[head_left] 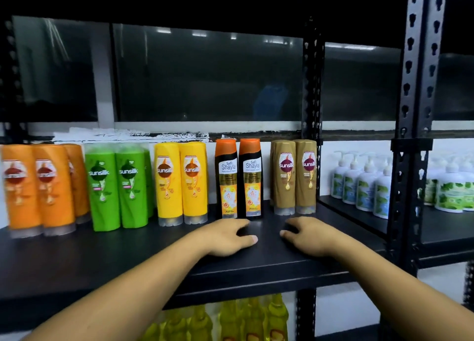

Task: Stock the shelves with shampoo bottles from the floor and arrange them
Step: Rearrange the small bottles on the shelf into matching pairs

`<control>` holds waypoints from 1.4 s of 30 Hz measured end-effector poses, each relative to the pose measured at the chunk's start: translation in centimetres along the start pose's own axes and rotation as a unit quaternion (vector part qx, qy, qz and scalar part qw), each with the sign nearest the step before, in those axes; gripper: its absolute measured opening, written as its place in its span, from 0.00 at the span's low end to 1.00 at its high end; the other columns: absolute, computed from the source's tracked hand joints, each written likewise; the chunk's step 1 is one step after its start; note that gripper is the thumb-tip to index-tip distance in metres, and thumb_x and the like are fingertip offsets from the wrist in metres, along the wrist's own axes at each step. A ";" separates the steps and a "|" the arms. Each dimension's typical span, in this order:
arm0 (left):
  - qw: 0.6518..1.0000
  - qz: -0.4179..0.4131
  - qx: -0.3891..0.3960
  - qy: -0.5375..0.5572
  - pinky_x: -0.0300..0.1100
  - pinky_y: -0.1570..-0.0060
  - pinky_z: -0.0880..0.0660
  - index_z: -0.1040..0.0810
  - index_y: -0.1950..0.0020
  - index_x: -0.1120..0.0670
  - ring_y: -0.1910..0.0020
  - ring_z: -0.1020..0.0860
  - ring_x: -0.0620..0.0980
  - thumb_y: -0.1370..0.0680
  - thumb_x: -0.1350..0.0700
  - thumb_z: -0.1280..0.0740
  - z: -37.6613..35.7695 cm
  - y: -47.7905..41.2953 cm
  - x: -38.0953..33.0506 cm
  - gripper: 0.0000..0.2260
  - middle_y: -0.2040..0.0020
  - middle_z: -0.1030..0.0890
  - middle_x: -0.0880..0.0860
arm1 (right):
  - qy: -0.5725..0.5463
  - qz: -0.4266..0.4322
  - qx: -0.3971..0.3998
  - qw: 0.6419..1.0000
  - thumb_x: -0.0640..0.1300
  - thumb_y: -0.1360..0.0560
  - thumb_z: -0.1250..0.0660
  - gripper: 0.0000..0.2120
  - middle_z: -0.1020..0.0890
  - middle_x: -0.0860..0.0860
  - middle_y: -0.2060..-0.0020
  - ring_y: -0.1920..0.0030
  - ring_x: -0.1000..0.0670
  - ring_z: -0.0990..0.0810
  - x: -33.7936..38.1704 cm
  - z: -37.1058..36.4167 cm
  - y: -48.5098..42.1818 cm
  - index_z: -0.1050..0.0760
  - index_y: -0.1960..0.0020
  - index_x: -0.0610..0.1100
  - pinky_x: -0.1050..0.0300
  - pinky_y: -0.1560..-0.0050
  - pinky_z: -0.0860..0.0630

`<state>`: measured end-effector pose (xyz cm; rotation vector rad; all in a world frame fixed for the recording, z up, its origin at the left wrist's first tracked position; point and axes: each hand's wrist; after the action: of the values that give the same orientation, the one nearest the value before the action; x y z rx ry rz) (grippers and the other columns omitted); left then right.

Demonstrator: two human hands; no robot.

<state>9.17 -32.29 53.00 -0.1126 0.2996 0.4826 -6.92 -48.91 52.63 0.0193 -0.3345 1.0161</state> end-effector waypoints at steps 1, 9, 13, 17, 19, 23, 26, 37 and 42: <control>1.000 0.005 -0.002 -0.009 0.44 0.24 0.39 0.40 0.18 0.46 0.21 0.37 0.49 0.19 0.34 0.40 0.2 1.1 0.9 0.33 0.19 0.38 0.48 | 0.003 0.015 0.018 1.000 0.57 0.17 0.43 0.22 0.24 0.47 0.31 0.33 0.47 0.26 1.1 0.0 0.7 0.28 0.29 0.46 0.54 0.35 0.30; 0.997 0.041 -0.024 -0.061 0.46 0.24 0.39 0.36 0.19 0.49 0.22 0.36 0.50 0.18 0.34 0.44 1.6 7.3 6.4 0.31 0.20 0.36 0.48 | 0.017 0.095 0.065 0.993 0.58 0.16 0.47 0.26 0.31 0.46 0.25 0.26 0.46 0.33 10.0 -2.3 1.9 0.33 0.25 0.45 0.51 0.27 0.36; 0.997 0.038 -0.041 -0.060 0.45 0.25 0.39 0.37 0.19 0.49 0.21 0.37 0.51 0.18 0.35 0.42 1.6 7.3 6.4 0.30 0.19 0.36 0.49 | 0.001 0.057 0.055 0.997 0.63 0.19 0.43 0.29 0.27 0.45 0.29 0.30 0.45 0.28 10.9 -2.6 1.0 0.30 0.27 0.44 0.51 0.31 0.31; 0.997 0.038 -0.054 -0.042 0.46 0.26 0.38 0.39 0.18 0.46 0.21 0.37 0.54 0.18 0.38 0.40 1.5 5.1 5.3 0.30 0.19 0.37 0.52 | -0.053 -0.009 0.008 0.999 0.65 0.22 0.38 0.35 0.29 0.44 0.27 0.29 0.44 0.29 9.3 -3.0 -0.8 0.35 0.24 0.43 0.51 0.31 0.30; 0.998 0.028 -0.058 -0.029 0.46 0.25 0.39 0.40 0.18 0.45 0.21 0.38 0.53 0.18 0.39 0.40 1.3 3.8 5.0 0.29 0.19 0.38 0.50 | -0.070 -0.026 -0.010 0.997 0.63 0.22 0.36 0.37 0.33 0.44 0.25 0.27 0.43 0.32 8.8 -3.1 -1.6 0.40 0.22 0.43 0.51 0.30 0.32; 0.998 0.023 -0.037 -0.040 0.50 0.23 0.41 0.44 0.17 0.43 0.19 0.42 0.54 0.17 0.37 0.42 1.0 1.4 4.7 0.29 0.17 0.42 0.47 | -0.059 -0.027 -0.036 0.997 0.61 0.22 0.36 0.37 0.35 0.45 0.24 0.26 0.43 0.34 8.3 -3.3 -3.3 0.43 0.21 0.43 0.50 0.29 0.33; 0.998 0.026 -0.032 -0.050 0.52 0.23 0.40 0.46 0.17 0.42 0.20 0.41 0.55 0.18 0.36 0.43 1.0 0.1 4.8 0.30 0.17 0.43 0.50 | -0.054 -0.029 -0.035 0.998 0.62 0.22 0.37 0.37 0.37 0.44 0.23 0.26 0.43 0.34 8.1 -3.5 -4.1 0.43 0.21 0.44 0.49 0.28 0.33; 0.997 0.040 -0.025 -0.057 0.51 0.22 0.44 0.50 0.17 0.40 0.18 0.45 0.57 0.16 0.37 0.45 1.0 -1.2 4.8 0.29 0.16 0.49 0.53 | -0.036 -0.020 -0.034 0.999 0.62 0.20 0.40 0.36 0.38 0.45 0.22 0.24 0.43 0.36 7.8 -4.1 -5.3 0.45 0.20 0.45 0.48 0.27 0.34; 0.997 0.036 -0.046 -0.041 0.50 0.24 0.39 0.47 0.17 0.43 0.20 0.40 0.57 0.17 0.38 0.43 0.9 -1.1 4.7 0.29 0.17 0.43 0.54 | -0.067 -0.026 -0.048 0.996 0.62 0.21 0.38 0.35 0.36 0.45 0.23 0.25 0.42 0.34 7.6 -4.3 -5.6 0.42 0.20 0.48 0.48 0.28 0.33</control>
<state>13.91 -30.96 52.46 -0.1718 0.2021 0.5712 2.55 -44.89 51.50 0.0097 -0.5023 0.9475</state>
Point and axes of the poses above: each hand's wrist, its own y-axis away from the middle knuckle, its own z-axis out of the back of the hand, x = y × z
